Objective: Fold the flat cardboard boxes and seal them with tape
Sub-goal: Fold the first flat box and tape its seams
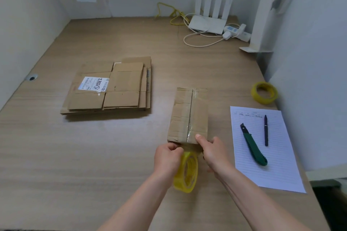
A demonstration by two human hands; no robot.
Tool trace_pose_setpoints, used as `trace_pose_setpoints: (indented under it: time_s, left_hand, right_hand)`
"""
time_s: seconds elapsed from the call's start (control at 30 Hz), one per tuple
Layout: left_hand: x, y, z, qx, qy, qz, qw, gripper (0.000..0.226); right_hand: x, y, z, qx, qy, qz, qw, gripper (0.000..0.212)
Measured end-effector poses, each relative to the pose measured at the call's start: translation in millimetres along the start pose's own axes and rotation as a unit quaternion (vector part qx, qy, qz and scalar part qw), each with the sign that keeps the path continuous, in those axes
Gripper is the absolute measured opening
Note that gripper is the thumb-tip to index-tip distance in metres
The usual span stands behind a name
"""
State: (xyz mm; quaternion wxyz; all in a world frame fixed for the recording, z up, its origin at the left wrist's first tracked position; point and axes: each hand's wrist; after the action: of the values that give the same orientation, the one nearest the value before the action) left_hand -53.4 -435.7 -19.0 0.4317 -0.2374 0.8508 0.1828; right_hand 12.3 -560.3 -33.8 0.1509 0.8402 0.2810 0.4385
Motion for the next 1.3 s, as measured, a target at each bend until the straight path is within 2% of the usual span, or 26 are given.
trace_pose_setpoints:
  time_s: [0.2, 0.37, 0.43, 0.53, 0.6, 0.67, 0.77, 0.87, 0.97, 1.07, 1.17, 1.3]
  left_hand:
    - [6, 0, 0, 0.047, 0.022, -0.058, 0.997, 0.012]
    - [10, -5, 4, 0.003, 0.002, -0.072, 0.997, 0.010]
    - [12, -7, 5, -0.014, -0.008, -0.071, 0.997, 0.013]
    - [13, -8, 7, -0.021, 0.001, -0.077, 0.997, 0.013]
    - [12, -9, 8, -0.022, 0.005, -0.083, 0.996, 0.010]
    - [12, -9, 7, -0.020, 0.001, -0.091, 0.996, 0.011]
    - [13, -10, 6, -0.021, 0.002, -0.103, 0.994, 0.015]
    - [13, -9, 5, -0.019, 0.006, -0.116, 0.993, 0.016]
    - [14, -8, 6, -0.014, 0.005, -0.124, 0.992, 0.014]
    - [14, -8, 9, -0.010, 0.005, -0.124, 0.992, 0.015]
    - [15, -5, 11, -0.005, 0.007, -0.116, 0.993, 0.015]
    - [13, -2, 13, 0.013, 0.011, -0.098, 0.995, 0.008]
  right_hand:
    - [0, 2, 3, 0.009, 0.010, 0.002, 1.000, 0.047]
    - [-1, 14, 4, 0.012, 0.065, -0.066, 0.996, 0.047]
    - [-10, 38, 15, -0.045, 0.091, -0.094, 0.990, 0.046]
    - [-46, 87, 44, -0.150, 0.066, -0.230, 0.959, 0.041]
    - [-77, 109, 63, -0.144, 0.033, -0.363, 0.920, 0.047]
    - [-98, 115, 74, -0.117, 0.018, -0.436, 0.892, 0.049]
    - [-109, 115, 82, -0.111, 0.036, -0.453, 0.884, 0.040]
    - [-97, 113, 81, -0.117, 0.043, -0.404, 0.906, 0.032]
    - [-74, 114, 54, -0.158, 0.114, -0.286, 0.938, 0.036]
    - [-43, 117, -4, -0.164, 0.253, -0.175, 0.937, 0.020]
    - [-22, 112, -59, -0.113, 0.367, -0.221, 0.897, 0.026]
    - [-13, 93, -84, -0.079, 0.397, -0.312, 0.859, 0.031]
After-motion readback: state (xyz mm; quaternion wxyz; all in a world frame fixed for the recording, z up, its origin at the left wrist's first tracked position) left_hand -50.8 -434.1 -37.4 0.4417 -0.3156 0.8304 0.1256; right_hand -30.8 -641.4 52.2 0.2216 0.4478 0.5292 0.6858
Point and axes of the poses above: each hand's wrist, its own z-axis towards the middle knuckle, its own y-axis out of the back of the hand, x = y × z, and after that the axes turned 10 degrees about -z, right-handed
